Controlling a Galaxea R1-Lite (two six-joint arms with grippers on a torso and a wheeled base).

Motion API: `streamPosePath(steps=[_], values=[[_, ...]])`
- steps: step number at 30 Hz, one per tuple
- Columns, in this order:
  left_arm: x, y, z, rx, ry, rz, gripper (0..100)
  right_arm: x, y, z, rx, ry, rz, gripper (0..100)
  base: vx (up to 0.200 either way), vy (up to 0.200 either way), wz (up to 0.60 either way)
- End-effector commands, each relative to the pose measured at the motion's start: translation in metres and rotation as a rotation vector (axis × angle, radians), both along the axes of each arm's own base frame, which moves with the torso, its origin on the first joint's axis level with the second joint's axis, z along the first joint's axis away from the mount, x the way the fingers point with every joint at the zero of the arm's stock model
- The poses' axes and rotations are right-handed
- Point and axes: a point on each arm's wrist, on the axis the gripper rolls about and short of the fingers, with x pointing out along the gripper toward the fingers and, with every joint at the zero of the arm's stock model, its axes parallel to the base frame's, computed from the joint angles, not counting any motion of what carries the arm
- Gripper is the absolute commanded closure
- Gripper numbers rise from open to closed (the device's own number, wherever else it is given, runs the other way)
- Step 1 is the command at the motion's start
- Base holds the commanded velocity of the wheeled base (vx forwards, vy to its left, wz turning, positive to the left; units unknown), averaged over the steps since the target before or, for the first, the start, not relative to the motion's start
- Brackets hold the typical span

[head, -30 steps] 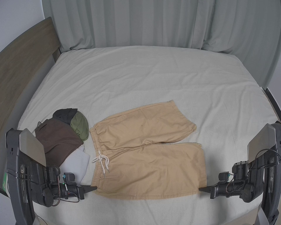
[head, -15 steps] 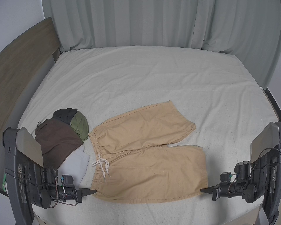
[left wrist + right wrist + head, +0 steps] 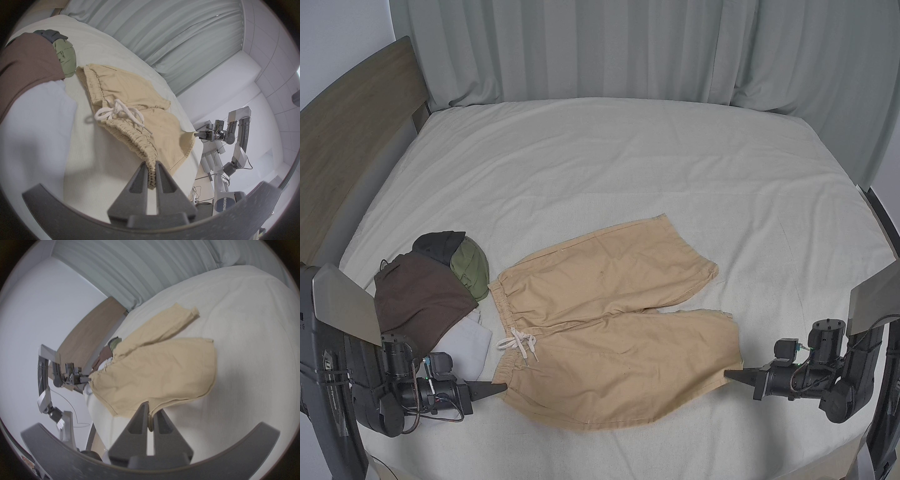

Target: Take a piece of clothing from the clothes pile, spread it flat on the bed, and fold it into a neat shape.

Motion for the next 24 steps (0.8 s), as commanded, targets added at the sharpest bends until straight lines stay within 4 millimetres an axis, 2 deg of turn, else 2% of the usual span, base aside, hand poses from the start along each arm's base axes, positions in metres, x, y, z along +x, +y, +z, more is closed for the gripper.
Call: streamPosePath(steps=[1, 6, 12, 24], values=[[0.006, -0.001, 0.013, -0.01, -0.051, 0.004, 100, 0.006, 0.006, 0.02, 0.032, -0.085, 0.007, 100, 0.0, 0.0, 0.0], [0.013, -0.003, 0.02, -0.038, -0.047, 0.028, 100, 0.015, 0.007, 0.025, 0.047, -0.117, -0.002, 100, 0.0, 0.0, 0.0], [0.021, -0.007, 0.02, -0.025, -0.033, 0.1, 100, 0.02, 0.008, 0.028, 0.058, -0.13, -0.015, 100, 0.0, 0.0, 0.0], [0.027, -0.007, 0.021, -0.045, -0.029, 0.12, 100, 0.029, 0.012, 0.041, 0.102, -0.159, -0.068, 100, 0.0, 0.0, 0.0]])
